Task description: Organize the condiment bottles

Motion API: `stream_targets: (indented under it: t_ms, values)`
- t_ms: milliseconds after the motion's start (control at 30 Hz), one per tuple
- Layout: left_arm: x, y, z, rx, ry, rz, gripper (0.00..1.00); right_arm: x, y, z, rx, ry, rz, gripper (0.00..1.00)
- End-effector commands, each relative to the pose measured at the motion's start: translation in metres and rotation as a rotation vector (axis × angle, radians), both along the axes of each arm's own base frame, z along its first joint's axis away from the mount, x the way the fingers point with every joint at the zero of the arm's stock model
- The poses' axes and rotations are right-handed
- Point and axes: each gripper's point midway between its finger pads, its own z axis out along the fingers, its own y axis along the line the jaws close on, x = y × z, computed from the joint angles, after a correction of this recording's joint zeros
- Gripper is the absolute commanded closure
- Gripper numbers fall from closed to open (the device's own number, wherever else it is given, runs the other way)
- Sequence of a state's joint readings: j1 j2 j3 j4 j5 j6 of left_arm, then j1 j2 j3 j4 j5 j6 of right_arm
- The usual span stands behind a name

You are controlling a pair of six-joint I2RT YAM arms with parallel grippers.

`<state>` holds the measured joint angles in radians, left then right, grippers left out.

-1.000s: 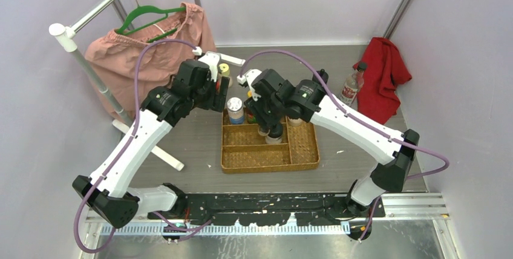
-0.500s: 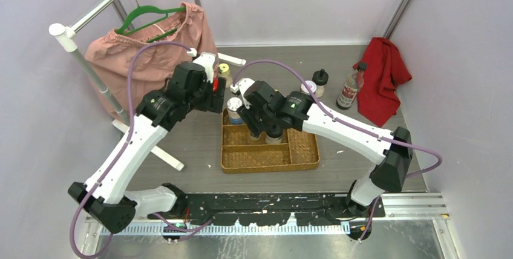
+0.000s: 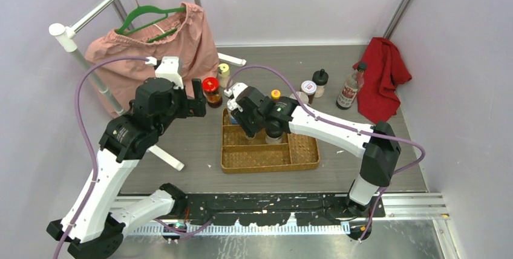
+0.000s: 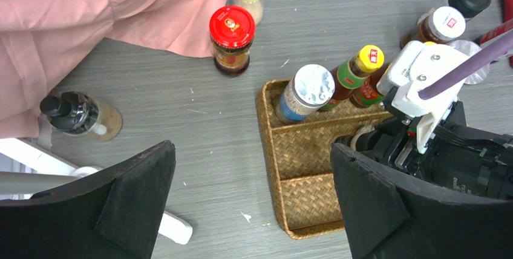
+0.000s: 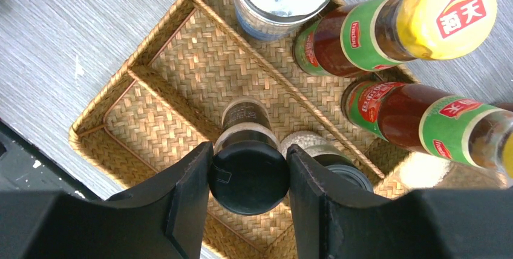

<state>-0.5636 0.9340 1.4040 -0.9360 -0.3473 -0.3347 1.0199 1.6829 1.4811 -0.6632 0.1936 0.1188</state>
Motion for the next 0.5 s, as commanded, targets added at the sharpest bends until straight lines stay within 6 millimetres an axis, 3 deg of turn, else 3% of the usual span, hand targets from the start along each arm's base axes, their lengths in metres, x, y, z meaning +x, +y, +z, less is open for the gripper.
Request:
stream_targets:
  t_ms: [0, 233, 467]
  values:
    - [-0.005, 0.006, -0.008, -0.001, 0.018, 0.032, 0.0, 0.01, 0.01, -0.004, 0.029, -0.044, -0.018, 0.53]
    - [-0.009, 0.008, -0.006, -0.002, 0.013, 0.025, 0.0, 0.011, 0.011, -0.032, 0.003, -0.022, -0.028, 0.53]
    - [-0.009, 0.006, -0.005, -0.001, 0.012, 0.011, 0.0, 0.013, 0.008, -0.045, -0.006, -0.029, -0.047, 0.53]
